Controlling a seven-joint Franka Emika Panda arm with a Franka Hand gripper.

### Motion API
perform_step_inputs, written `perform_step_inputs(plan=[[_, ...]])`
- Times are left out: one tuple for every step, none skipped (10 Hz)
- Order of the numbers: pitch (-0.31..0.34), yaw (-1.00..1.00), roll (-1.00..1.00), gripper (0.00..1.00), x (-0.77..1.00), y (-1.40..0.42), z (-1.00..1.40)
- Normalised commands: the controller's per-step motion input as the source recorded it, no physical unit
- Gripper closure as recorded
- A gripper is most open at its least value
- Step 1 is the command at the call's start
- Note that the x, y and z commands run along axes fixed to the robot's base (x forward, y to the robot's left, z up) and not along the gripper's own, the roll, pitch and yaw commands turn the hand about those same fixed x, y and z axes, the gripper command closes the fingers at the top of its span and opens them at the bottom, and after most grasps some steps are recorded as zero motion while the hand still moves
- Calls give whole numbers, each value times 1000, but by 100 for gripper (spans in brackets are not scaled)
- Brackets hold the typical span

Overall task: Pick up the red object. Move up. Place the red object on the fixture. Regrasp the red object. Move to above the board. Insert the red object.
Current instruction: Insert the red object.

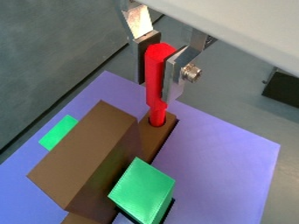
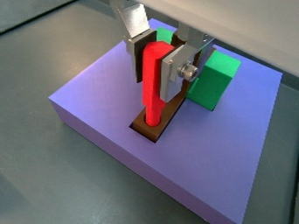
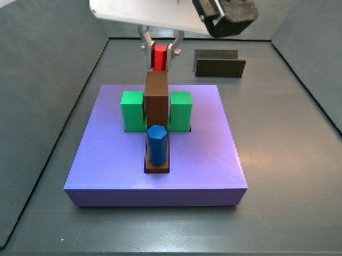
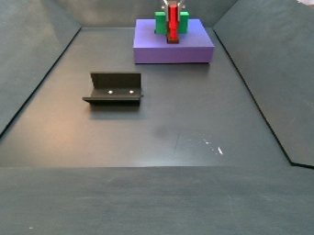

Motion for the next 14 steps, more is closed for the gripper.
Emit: perform_step_inputs(plan=[[-50, 60, 0, 100, 0, -29, -286], [-54, 71, 0, 100, 26, -83, -286], [-46, 77, 0, 100, 77, -80, -266], [-54, 54, 0, 100, 29, -23, -297], [-67, 49, 0, 100, 0, 0, -334], [-94, 40, 0, 100, 0, 0, -389], [30, 0, 37, 100, 100, 77, -20], [73, 0, 13, 100, 183, 40, 0], [11, 0, 14, 100, 171, 0, 0], [3, 17, 50, 100, 120, -14, 0], [-3, 3, 76, 100, 6, -66, -157], [-90, 3, 119, 100, 0, -57, -363], [-170, 0, 133, 100, -46, -29, -546], [-186, 0, 116, 100, -77, -54, -606]])
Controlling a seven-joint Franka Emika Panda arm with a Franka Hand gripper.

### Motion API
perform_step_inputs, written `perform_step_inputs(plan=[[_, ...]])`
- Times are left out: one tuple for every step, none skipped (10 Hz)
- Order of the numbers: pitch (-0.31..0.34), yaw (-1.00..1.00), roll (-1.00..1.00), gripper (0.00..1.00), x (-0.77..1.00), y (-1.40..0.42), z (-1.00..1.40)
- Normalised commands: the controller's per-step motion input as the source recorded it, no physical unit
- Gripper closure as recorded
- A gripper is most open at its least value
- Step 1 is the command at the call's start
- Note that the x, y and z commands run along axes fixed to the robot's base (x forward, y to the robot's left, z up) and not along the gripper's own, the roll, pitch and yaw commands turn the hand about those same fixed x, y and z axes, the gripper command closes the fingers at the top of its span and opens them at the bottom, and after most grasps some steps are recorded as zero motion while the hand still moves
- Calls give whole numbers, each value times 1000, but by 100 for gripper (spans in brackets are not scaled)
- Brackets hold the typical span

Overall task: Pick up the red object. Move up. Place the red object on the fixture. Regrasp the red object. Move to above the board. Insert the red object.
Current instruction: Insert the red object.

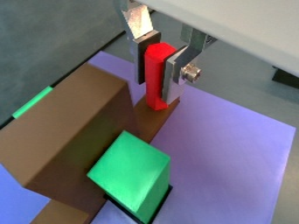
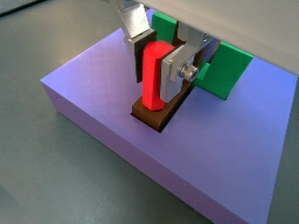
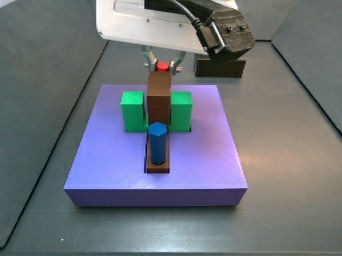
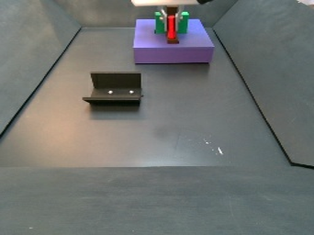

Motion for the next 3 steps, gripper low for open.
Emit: perform_step_inputs(plan=[[-183, 0, 90, 100, -46, -77, -606], [40, 0, 4, 100, 0, 0, 0], [0, 0, 0, 100, 0, 0, 0]])
